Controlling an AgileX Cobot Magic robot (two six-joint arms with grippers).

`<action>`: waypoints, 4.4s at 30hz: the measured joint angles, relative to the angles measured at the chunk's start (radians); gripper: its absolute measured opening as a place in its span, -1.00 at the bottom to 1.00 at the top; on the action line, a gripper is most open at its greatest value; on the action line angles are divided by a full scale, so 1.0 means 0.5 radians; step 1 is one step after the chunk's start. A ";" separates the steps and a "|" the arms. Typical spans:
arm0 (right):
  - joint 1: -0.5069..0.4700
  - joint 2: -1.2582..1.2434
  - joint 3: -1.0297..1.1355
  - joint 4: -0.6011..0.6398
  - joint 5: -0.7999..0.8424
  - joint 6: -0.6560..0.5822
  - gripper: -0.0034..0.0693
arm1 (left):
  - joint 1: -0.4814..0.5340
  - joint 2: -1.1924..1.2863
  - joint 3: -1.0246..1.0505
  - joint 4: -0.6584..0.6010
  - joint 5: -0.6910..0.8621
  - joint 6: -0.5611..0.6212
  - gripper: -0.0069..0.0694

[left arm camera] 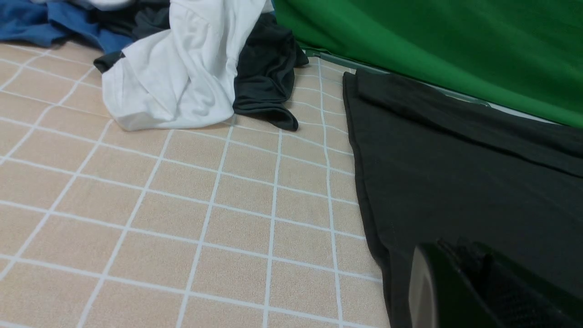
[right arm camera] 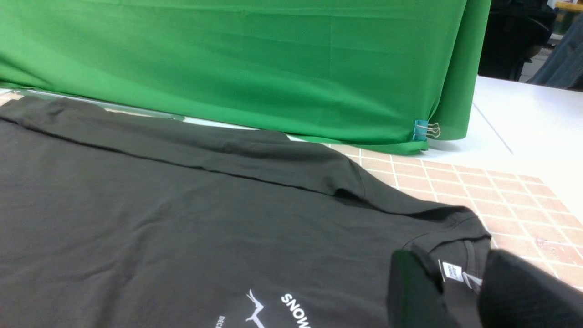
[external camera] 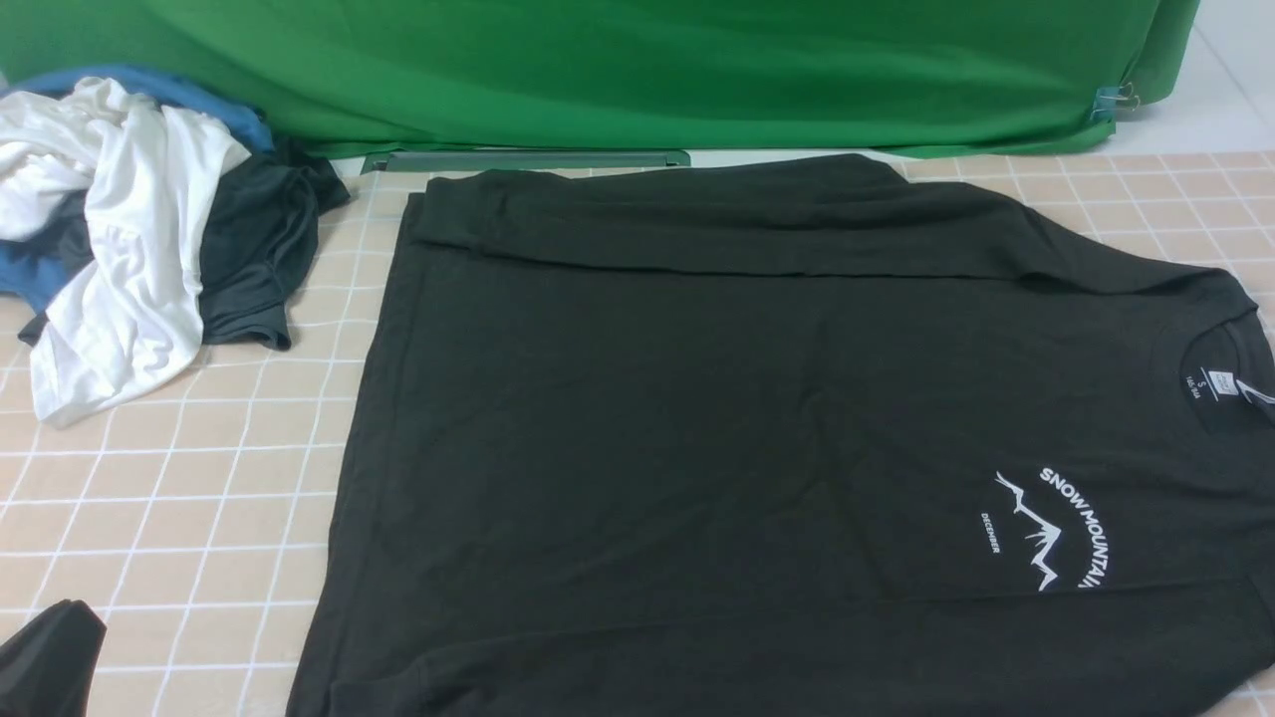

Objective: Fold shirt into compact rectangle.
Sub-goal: 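Grasp the left edge of the dark T-shirt lying flat on the table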

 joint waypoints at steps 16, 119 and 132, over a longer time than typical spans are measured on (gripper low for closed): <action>0.000 0.000 0.000 0.000 0.000 0.000 -0.24 | 0.000 0.000 0.000 0.000 0.000 0.000 -0.77; 0.019 1.270 -1.779 0.619 1.906 -0.557 -0.75 | -0.780 2.942 -1.248 -0.024 0.956 -0.729 0.19; 0.019 1.270 -1.779 0.619 1.906 -0.557 -0.71 | -0.780 2.959 -1.299 -0.086 0.983 -0.666 0.12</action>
